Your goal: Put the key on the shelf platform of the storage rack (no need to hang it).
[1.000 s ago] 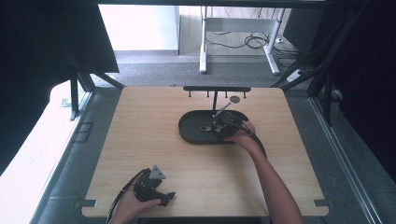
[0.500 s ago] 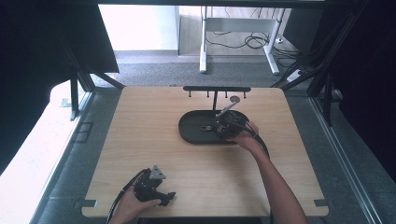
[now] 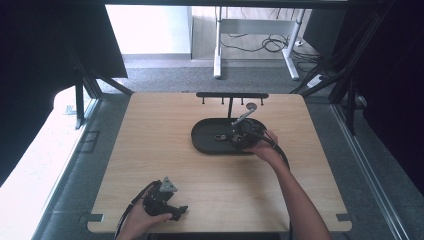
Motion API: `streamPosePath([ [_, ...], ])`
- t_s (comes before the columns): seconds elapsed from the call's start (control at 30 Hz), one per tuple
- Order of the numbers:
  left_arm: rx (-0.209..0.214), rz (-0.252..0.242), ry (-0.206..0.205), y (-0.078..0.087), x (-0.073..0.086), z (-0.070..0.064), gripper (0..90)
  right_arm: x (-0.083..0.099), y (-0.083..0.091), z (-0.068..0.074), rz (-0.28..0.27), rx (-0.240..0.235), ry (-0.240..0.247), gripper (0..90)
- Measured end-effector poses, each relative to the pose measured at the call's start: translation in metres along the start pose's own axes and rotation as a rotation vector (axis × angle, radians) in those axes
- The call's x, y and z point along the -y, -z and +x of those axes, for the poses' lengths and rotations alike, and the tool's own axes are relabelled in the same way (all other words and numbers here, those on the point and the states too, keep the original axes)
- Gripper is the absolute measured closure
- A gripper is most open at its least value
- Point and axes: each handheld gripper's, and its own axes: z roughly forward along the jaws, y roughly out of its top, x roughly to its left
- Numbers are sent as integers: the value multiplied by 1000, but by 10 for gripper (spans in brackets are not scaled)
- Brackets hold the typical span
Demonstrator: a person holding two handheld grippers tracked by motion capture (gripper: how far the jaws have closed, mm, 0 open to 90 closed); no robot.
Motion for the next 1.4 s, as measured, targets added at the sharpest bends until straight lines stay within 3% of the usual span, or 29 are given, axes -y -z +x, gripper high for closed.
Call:
streamPosePath([
  [0.33, -1, 2, 7, 0, 0, 0, 184, 6, 17, 7, -54, -19, 1, 444],
  [0.7, -4, 2, 8, 0, 0, 0, 184, 32, 36, 20, -123, -50, 0, 445],
  [1.07, -4, 2, 12, 0, 0, -1, 184, 89, 50, 25, -181, -72, -47, 439],
  [1.4, -4, 2, 17, 0, 0, -1, 184, 137, 53, 31, -201, -81, -81, 436],
])
